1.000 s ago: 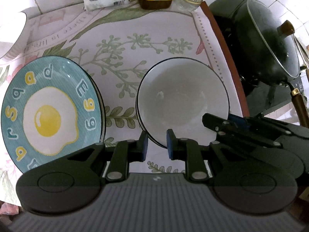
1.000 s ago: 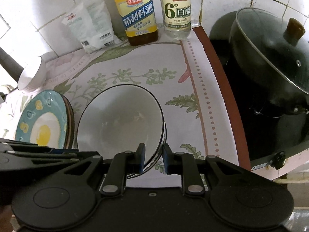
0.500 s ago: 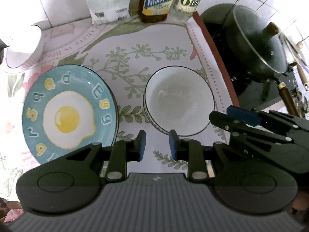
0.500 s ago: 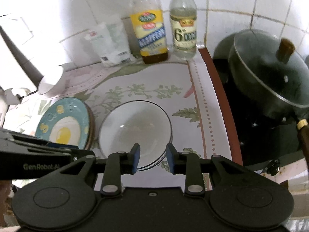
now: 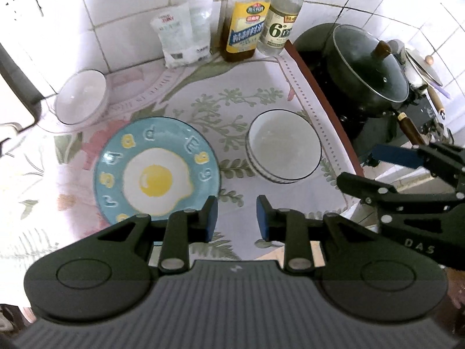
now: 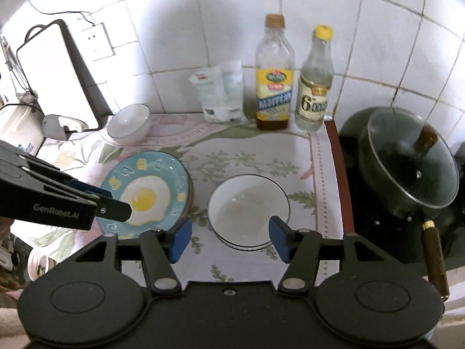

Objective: Organize plates and bowls
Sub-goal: 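Move the left gripper to the remaining white bowl by the wall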

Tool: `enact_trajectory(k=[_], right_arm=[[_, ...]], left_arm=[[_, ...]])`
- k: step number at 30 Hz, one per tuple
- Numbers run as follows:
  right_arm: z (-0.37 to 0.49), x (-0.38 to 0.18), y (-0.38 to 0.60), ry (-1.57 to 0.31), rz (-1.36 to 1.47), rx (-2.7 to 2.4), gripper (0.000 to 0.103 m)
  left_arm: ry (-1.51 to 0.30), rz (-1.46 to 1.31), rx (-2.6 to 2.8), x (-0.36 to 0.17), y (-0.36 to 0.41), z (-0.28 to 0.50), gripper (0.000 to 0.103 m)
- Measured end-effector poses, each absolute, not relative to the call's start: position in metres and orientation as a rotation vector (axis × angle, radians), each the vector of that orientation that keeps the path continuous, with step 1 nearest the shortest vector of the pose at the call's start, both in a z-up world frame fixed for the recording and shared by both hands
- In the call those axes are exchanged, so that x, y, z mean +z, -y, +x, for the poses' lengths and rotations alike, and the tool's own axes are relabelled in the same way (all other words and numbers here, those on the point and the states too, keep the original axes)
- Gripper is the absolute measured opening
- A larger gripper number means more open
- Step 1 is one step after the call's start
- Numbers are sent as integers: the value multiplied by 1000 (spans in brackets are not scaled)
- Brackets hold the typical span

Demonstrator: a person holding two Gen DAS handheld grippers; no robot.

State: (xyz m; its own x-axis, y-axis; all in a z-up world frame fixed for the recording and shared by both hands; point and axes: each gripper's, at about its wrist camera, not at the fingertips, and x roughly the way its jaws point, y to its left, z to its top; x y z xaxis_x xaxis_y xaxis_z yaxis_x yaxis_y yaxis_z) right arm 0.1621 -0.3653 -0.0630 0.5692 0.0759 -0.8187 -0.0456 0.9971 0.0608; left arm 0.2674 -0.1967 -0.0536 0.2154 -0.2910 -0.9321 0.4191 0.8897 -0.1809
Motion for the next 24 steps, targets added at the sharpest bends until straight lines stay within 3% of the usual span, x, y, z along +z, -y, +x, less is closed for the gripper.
enact_trajectory(k=[3, 15, 24], right_arm=[[161, -52, 350, -943, 6, 67, 71], [195, -19, 281, -856, -20, 101, 71], [241, -23, 230, -766, -14, 159, 73]], left_arm=[[-1247, 120, -505, -45, 181, 268, 32], [-1181, 137, -517, -20, 107, 296, 41], [-1096, 93, -485, -20, 34, 335, 57]])
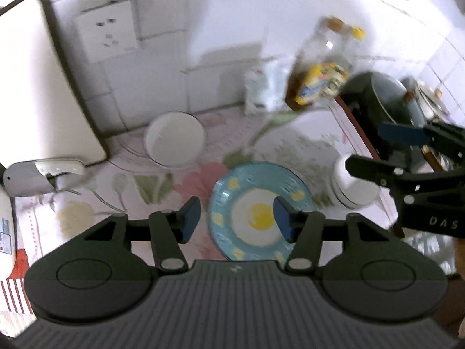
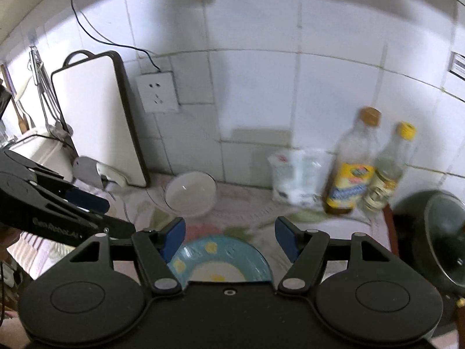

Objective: Organize plates and bowls
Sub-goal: 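Move the left gripper to the remaining white bowl by the wall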

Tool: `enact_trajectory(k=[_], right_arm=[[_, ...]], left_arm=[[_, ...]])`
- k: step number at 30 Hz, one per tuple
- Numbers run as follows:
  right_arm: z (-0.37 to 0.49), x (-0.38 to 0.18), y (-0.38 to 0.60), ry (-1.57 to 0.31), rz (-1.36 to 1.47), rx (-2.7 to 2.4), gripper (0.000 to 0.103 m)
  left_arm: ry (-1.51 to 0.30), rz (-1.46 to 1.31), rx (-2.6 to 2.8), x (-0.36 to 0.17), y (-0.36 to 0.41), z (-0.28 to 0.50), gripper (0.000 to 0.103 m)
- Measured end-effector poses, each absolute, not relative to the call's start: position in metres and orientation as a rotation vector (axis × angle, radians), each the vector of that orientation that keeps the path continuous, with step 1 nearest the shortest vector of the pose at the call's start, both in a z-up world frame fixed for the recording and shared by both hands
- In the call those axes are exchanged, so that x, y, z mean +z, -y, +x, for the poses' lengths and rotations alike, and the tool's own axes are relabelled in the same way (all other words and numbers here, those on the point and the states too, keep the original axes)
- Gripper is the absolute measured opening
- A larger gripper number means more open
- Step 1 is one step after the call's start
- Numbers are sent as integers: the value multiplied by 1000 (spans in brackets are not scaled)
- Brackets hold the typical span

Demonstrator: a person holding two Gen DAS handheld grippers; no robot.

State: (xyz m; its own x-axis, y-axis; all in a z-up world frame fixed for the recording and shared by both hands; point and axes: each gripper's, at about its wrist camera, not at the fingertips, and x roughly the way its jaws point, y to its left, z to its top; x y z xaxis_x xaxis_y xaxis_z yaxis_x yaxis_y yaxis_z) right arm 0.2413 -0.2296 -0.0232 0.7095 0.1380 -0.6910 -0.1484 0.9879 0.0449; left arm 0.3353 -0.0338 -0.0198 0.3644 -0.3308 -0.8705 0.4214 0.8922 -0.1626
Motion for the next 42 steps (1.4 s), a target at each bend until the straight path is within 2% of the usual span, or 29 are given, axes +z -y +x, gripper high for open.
enact_trajectory(k=[8, 20, 30, 33, 37, 40, 42], right_arm=[[291, -74, 192, -693, -2, 188, 73], [368, -176, 164, -711, 103, 155, 73], [410, -217, 166, -807, 196, 101, 72], [416, -224, 169, -829, 233, 102, 64], [425, -233, 170, -884, 267, 105, 42], [430, -236, 170, -913, 279, 86, 36], [433, -239, 170, -935, 293, 70, 30]], left_arm=[[-982, 28, -401, -43, -24, 379, 67], [-949, -65, -352, -128, -39, 435, 67], [-988, 1, -366, -181, -13, 471, 64], [-1035, -33, -370, -191, -11, 482, 59], [-1076, -35, -368, -200, -7, 490, 39], [-1100, -25, -341, -206, -5, 494, 30], [-1123, -26, -331, -208, -5, 497, 27]])
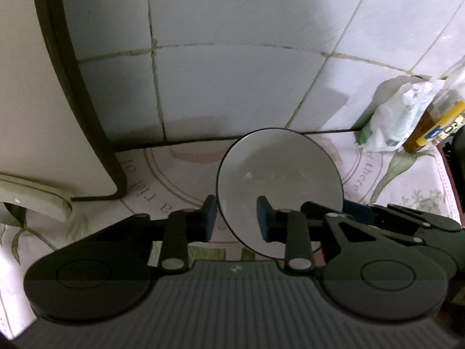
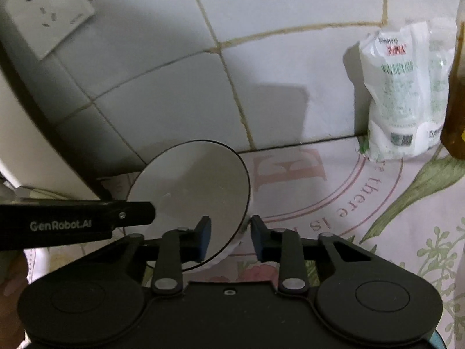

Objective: Organize plates and bowls
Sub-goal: 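Move the left gripper to the remaining white bowl by the wall, then close the left gripper on the rim of the white bowl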

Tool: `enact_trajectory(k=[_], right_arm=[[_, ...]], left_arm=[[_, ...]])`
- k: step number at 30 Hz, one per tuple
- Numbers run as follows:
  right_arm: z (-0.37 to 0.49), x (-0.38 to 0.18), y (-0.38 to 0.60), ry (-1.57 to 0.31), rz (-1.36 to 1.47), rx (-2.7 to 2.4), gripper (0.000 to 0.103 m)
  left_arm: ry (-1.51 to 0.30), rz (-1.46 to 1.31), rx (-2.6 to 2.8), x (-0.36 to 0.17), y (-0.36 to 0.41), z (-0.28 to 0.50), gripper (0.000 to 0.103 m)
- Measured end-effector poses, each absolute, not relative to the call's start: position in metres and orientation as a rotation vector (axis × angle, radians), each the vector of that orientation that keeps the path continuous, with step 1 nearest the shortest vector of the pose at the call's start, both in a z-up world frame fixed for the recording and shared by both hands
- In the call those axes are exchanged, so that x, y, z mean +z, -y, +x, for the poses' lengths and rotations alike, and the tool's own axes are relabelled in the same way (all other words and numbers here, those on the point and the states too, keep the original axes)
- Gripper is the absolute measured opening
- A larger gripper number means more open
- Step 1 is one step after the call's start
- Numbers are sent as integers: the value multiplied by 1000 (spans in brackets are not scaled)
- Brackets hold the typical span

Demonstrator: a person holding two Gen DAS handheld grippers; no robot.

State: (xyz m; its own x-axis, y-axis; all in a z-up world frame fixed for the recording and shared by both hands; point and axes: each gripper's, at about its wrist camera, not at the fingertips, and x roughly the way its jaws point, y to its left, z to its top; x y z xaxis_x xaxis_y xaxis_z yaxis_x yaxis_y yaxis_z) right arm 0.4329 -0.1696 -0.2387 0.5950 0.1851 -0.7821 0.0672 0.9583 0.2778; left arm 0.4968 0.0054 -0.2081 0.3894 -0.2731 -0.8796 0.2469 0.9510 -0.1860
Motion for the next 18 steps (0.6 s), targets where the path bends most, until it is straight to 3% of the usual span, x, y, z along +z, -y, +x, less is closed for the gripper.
enact_trajectory(k=[5, 18], right_arm=[[442, -244, 169, -976, 321, 49, 26], [434, -228, 166, -1016, 308, 21, 21]], left_arm=[[-1238, -72, -303, -228, -7, 502, 16], [-1257, -81, -283, -213, -4, 478, 16]])
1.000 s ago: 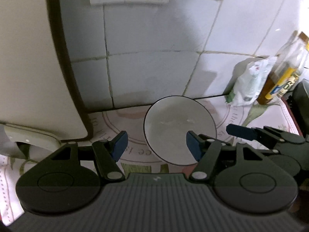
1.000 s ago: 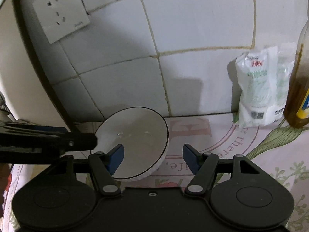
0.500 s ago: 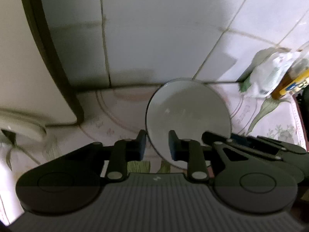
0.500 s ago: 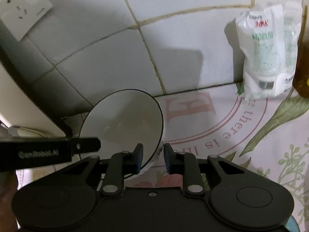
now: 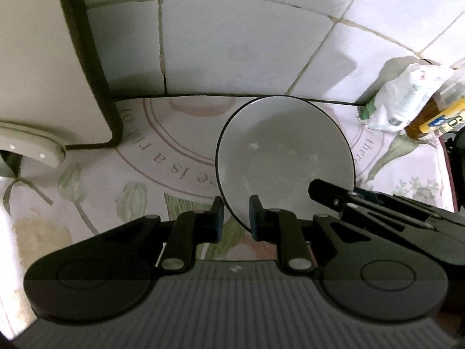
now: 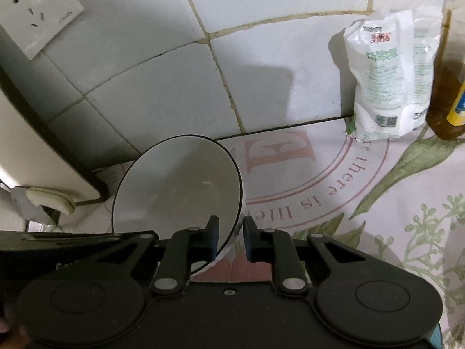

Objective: Organize plates and bowls
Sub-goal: 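Close the left gripper on the rim of the white bowl, then lift the bowl and carry it over the nested white bowls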

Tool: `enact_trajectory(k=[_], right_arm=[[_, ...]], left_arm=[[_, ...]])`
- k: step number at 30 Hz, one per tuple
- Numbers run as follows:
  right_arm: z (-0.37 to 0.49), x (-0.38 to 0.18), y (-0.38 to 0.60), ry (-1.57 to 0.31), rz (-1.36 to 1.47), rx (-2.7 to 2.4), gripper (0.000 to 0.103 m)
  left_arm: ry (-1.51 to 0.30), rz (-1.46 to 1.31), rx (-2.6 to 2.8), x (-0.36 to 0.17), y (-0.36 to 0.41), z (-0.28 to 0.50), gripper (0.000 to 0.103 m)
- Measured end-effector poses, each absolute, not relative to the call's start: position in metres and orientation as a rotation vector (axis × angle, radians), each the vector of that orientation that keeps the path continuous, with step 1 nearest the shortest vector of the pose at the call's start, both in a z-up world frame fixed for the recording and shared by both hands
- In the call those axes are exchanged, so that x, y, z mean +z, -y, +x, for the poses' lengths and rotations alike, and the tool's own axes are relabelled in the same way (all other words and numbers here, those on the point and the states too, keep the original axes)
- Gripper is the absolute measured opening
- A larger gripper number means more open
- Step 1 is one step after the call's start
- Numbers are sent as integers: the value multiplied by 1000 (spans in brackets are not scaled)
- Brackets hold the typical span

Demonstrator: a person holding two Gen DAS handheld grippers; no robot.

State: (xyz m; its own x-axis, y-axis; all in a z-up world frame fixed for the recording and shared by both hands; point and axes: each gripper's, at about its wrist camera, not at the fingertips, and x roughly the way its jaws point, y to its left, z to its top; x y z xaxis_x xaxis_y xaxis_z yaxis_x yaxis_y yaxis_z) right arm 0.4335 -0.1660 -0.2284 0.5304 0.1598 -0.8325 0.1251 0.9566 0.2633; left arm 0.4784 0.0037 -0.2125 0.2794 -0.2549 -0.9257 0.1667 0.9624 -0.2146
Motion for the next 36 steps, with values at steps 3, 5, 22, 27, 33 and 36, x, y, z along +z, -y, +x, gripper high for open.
enact_trajectory(k=[3, 5, 22, 27, 33, 36], right_arm=[[425, -218, 166, -1027, 315, 18, 21], [418, -210, 166, -1037, 316, 11, 21], [349, -132, 192, -1002, 260, 80, 23], [330, -113, 199, -989, 191, 102, 23], [304, -96, 214, -999, 171, 107, 23], [288, -89, 224, -992, 166, 105, 23]], left_arm=[[-1267, -74, -280, -201, -2, 471, 16], [-1261, -64, -285, -193, 0, 465, 16], [-1230, -90, -240, -118, 27, 397, 16], [-1210, -79, -210, -100, 44, 369, 16], [-1190, -64, -194, -78, 65, 342, 16], [-1180, -54, -199, -68, 78, 329, 16]])
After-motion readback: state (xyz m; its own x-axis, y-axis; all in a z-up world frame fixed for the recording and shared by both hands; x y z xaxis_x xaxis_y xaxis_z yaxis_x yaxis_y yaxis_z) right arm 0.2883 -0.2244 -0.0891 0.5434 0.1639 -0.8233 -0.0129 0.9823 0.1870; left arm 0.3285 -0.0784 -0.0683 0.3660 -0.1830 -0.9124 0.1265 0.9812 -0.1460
